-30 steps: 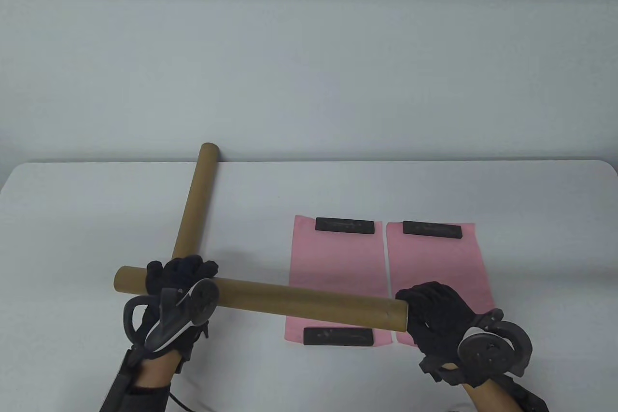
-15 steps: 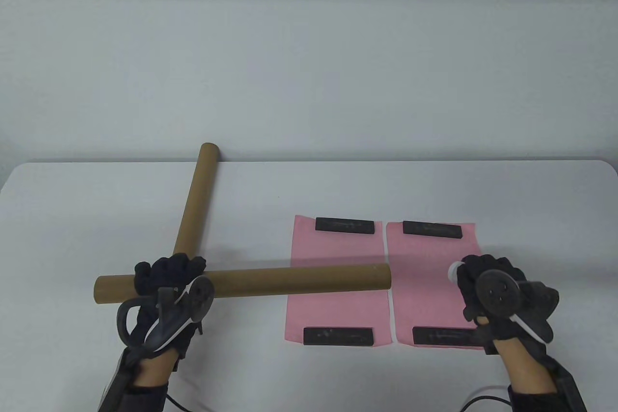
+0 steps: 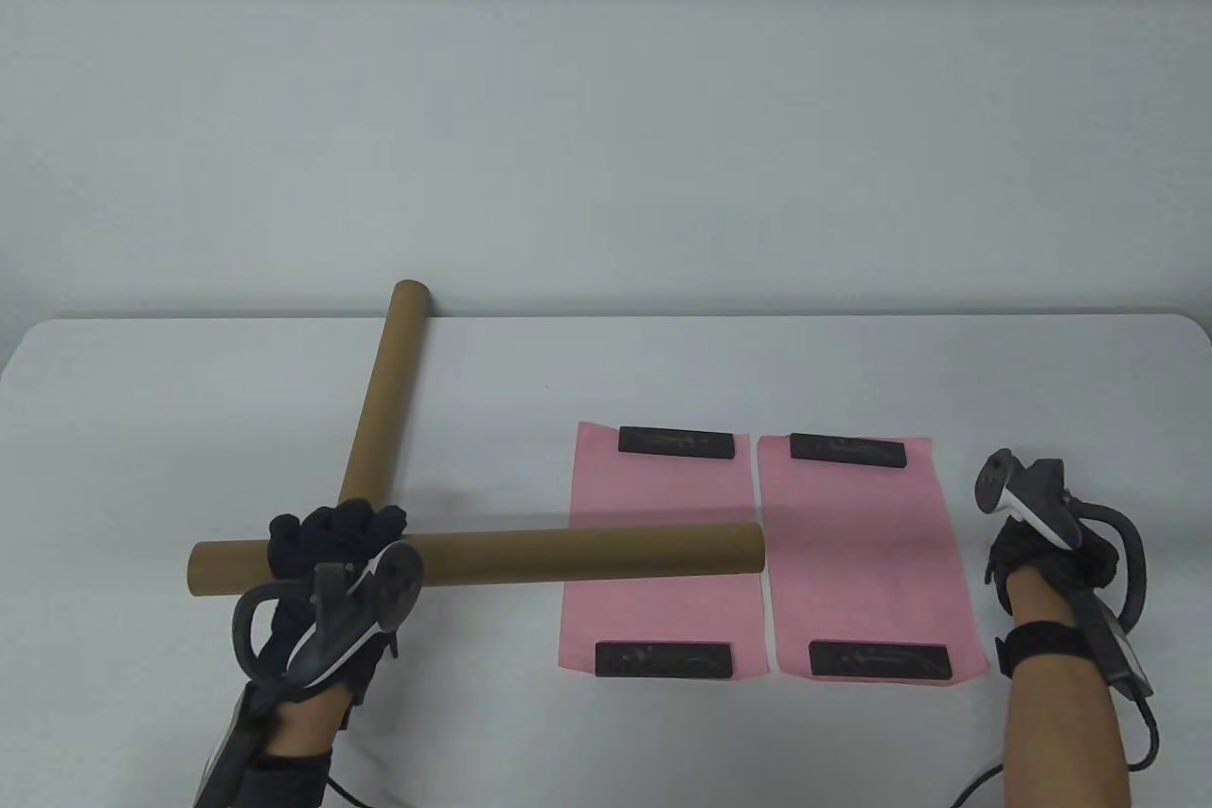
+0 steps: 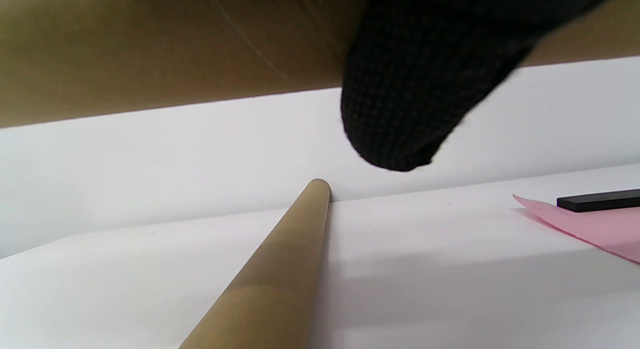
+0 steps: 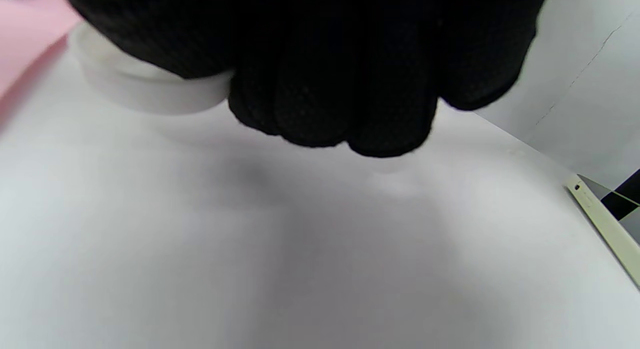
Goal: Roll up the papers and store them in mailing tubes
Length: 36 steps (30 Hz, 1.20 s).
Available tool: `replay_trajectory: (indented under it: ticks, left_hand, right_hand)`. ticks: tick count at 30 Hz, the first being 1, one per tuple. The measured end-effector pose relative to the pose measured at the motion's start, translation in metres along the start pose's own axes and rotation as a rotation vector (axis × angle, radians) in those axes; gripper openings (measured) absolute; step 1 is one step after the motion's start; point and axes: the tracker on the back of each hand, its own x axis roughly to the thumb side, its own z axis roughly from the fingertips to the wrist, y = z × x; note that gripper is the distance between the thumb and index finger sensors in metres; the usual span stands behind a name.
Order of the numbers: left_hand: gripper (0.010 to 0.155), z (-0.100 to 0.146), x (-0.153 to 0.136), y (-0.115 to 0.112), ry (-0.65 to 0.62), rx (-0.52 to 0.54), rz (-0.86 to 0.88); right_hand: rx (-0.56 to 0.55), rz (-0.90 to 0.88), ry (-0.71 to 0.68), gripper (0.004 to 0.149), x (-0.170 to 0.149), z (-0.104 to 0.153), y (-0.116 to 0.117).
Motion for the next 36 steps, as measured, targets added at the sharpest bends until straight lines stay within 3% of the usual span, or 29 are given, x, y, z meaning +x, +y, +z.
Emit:
replay_trajectory:
  ticks: [5, 13, 15, 18, 22, 25, 29, 34, 36]
  left_hand:
    - [0.071, -0.001, -0.002, -0.002, 0.005, -0.011, 0.001]
    - [0.071, -0.004, -0.006, -0.006, 0.02, -0.037, 0.013]
    - [0.071, -0.004, -0.007, -0.007, 0.025, -0.041, 0.013]
    - [0.071, -0.005, -0.009, -0.008, 0.028, -0.053, 0.015]
    - [0.072, -0.005, -0.008, -0.009, 0.024, -0.044, 0.019]
    - [0.073, -0.005, -0.005, -0.009, 0.019, -0.04, 0.011]
    - [0.075, -0.004, -0.001, -0.009, 0.014, -0.061, 0.0]
    - [0.077, -0.004, 0.004, -0.007, 0.02, -0.065, -0.027]
    - [0.089, -0.005, 0.007, -0.007, 0.02, -0.079, -0.054]
  right_hand:
    - [0.001, 0.051, 0.024, 0.04, 0.008, -0.006, 0.006]
    - [-0.09, 0.187, 0.052, 0.039, 0.015, -0.002, 0.013]
    - [-0.109, 0.189, 0.045, 0.046, 0.012, 0.001, 0.007]
    - [-0.228, 0.088, 0.005, 0.048, 0.001, 0.015, -0.029]
    - [-0.472, -0.144, -0.19, 0.052, -0.001, 0.074, -0.082]
    - [-0.581, -0.266, -0.313, 0.055, 0.01, 0.123, -0.098]
    - [-0.553, -0.556, -0.533, 0.059, 0.031, 0.186, -0.086]
    - [-0.654, -0.687, -0.647, 0.064, 0.045, 0.211, -0.059]
    - [-0.692, -0.661, -0.677, 0.067, 0.045, 0.215, -0.056]
